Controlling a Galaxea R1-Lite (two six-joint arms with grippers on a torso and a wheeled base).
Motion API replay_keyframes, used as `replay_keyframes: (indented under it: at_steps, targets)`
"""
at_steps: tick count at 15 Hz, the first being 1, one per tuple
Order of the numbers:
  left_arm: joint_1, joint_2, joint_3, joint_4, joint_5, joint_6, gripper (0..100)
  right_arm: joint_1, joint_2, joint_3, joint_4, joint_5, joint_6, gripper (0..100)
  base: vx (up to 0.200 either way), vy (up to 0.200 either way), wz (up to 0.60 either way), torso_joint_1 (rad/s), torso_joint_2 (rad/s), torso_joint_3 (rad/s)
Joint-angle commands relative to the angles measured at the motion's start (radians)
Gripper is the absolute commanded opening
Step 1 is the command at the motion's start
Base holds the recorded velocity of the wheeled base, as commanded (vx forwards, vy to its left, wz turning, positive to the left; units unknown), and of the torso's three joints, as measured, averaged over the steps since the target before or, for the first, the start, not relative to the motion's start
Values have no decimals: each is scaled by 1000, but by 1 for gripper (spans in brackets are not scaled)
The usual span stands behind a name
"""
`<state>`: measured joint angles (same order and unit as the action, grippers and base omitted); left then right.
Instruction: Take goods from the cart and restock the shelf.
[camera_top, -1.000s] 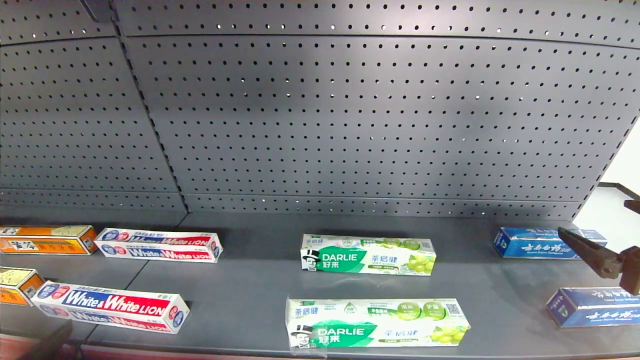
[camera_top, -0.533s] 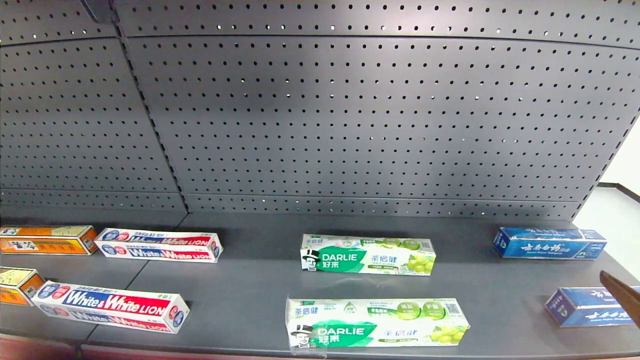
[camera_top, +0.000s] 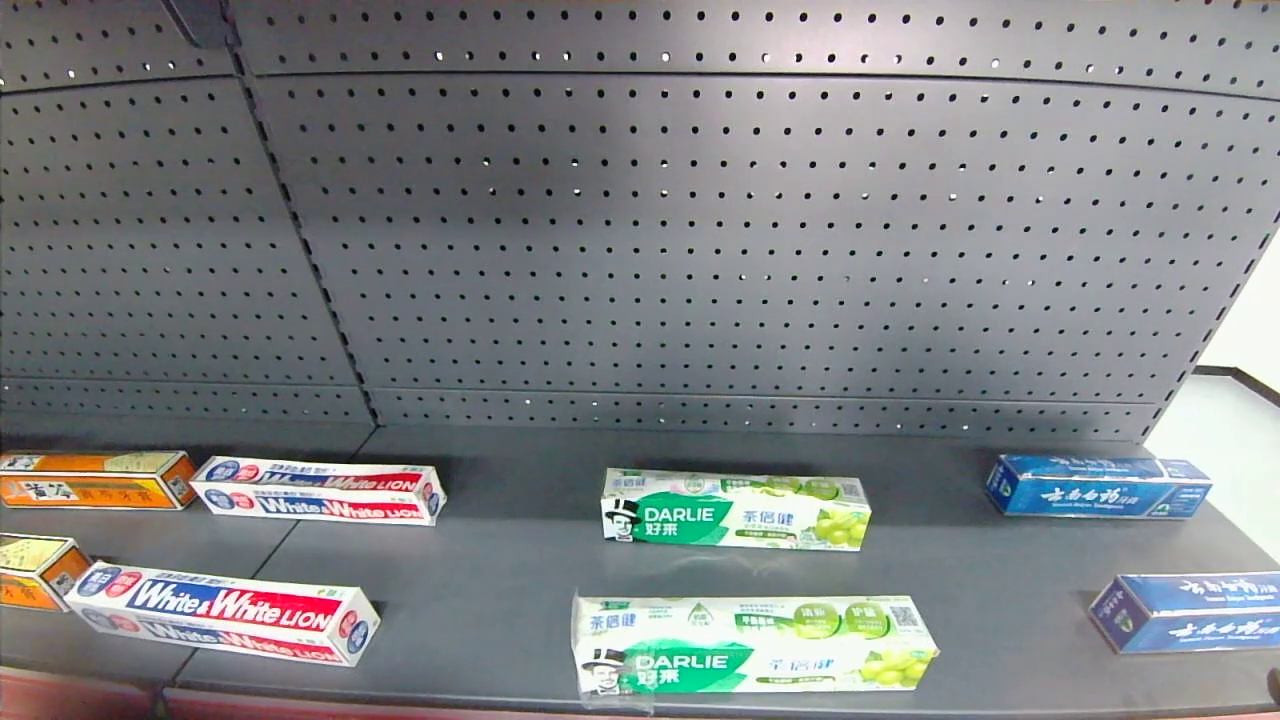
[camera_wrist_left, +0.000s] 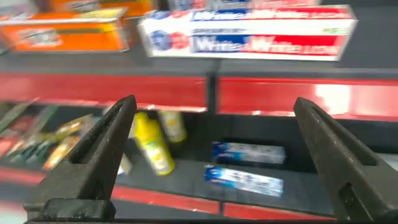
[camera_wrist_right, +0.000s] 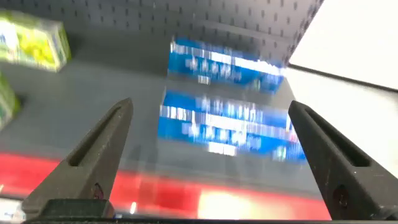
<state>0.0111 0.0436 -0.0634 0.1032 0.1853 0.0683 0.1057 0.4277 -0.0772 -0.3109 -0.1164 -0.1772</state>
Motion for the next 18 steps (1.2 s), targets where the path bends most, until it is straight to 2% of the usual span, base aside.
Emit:
replay_keyframes:
  at_steps: [1, 2, 3, 4, 6, 8, 11, 12, 14, 15, 16, 18]
  targets:
    - [3, -25, -7, 3, 6, -1, 100, -32, -201, 77, 99, -62, 8, 100, 0, 0, 0, 0, 0, 0]
    - [3, -25, -7, 3, 6, 1, 100, -47, -282, 77, 196, -69, 27, 100, 0, 0, 0, 0, 0, 0]
    - [3, -25, -7, 3, 6, 1, 100, -52, -323, 77, 233, -69, 39, 100, 0, 0, 0, 0, 0, 0]
    - [0, -28, -7, 3, 6, 1, 100, -58, -362, 77, 246, -69, 99, 100, 0, 0, 0, 0, 0, 0]
    - [-3, -41, -3, -3, 5, -2, 100, -60, -362, 77, 243, -46, 122, 100, 0, 0, 0, 0, 0, 0]
    - [-3, -42, 1, -7, 2, -13, 100, -60, -362, 77, 245, 107, 117, 100, 0, 0, 0, 0, 0, 0]
    - [-3, -44, 1, -8, -3, -12, 100, -60, -362, 77, 274, 146, 127, 100, 0, 0, 0, 0, 0, 0]
    - [-3, -42, 2, -8, -32, -13, 100, -93, -374, 76, 311, 109, 153, 100, 0, 0, 0, 0, 0, 0]
    - [-3, -42, 2, -8, -102, -12, 100, -121, -380, 76, 312, 104, 160, 100, 0, 0, 0, 0, 0, 0]
    - [-3, -44, 7, -8, -208, -12, 100, -109, -425, 76, 312, 104, 162, 100, 0, 0, 0, 0, 0, 0]
    - [-5, -42, 40, -40, -250, -10, 100, -106, -428, 77, 312, 104, 162, 100, 0, 0, 0, 0, 0, 0]
    - [-6, -42, 60, -96, -293, -1, 100, -106, -428, 77, 312, 104, 162, 100, 0, 0, 0, 0, 0, 0]
